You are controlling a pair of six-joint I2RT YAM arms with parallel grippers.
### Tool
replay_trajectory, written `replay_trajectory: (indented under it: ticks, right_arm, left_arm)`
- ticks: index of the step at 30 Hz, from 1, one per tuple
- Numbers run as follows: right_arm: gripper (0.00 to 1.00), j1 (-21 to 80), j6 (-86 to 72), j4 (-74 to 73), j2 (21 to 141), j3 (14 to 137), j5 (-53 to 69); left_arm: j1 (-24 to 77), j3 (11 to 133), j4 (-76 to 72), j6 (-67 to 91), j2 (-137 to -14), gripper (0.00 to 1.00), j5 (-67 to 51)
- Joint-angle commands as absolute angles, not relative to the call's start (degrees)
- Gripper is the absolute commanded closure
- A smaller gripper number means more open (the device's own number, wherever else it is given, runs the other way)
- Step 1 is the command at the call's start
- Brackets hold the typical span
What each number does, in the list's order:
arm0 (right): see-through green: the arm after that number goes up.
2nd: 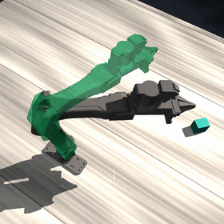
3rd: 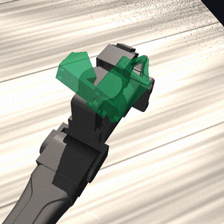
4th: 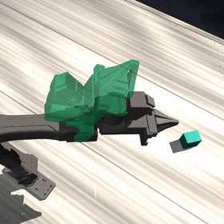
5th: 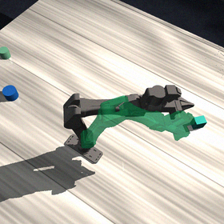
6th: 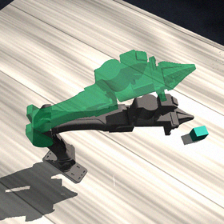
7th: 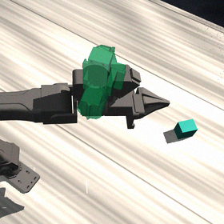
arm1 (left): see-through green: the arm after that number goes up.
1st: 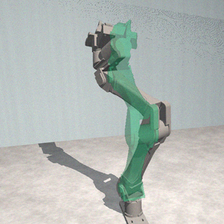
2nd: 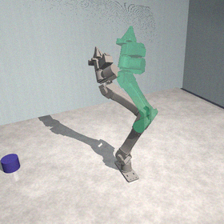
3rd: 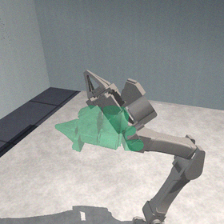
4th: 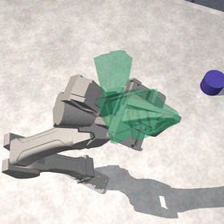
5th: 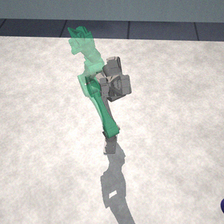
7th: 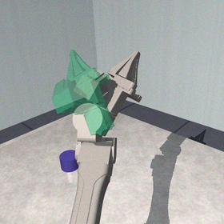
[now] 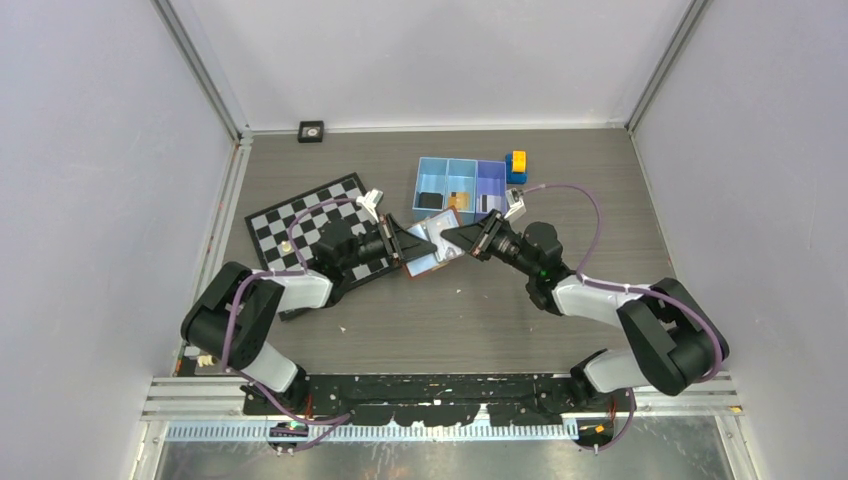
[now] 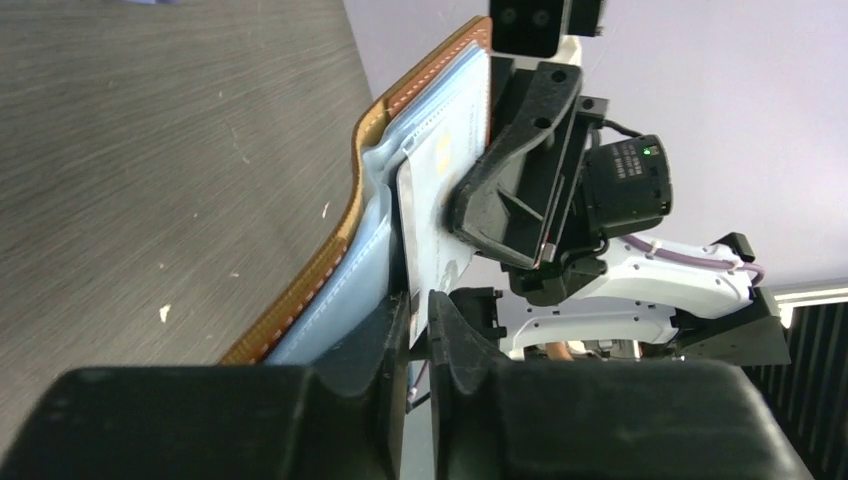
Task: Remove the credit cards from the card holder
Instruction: Remove the credit card from the card holder.
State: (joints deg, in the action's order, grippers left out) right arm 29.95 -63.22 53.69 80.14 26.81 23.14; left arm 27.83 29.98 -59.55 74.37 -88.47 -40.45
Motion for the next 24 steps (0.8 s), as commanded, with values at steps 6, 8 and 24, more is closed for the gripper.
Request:
replay_trajectory:
  ticks: [6,8,24]
  right_arm:
    - [0.76,34.7,-58.0,47.3,73.8,29.0,25.5]
    - [0.73,34.7,-57.7,46.0,72.7,28.8,24.4]
    - [0.77,30.4,-61.7,48.9,68.6,24.4,21.6]
  left_arm:
    - [27.4,30.8,-55.3,70.6,-85.0,1.00,-36.6]
    - [26.8,30.4,-54.9,70.7,-84.9,1.00,-36.3]
    - [25.4,29.5,-53.7,70.8,-83.9,1.00,-35.6]
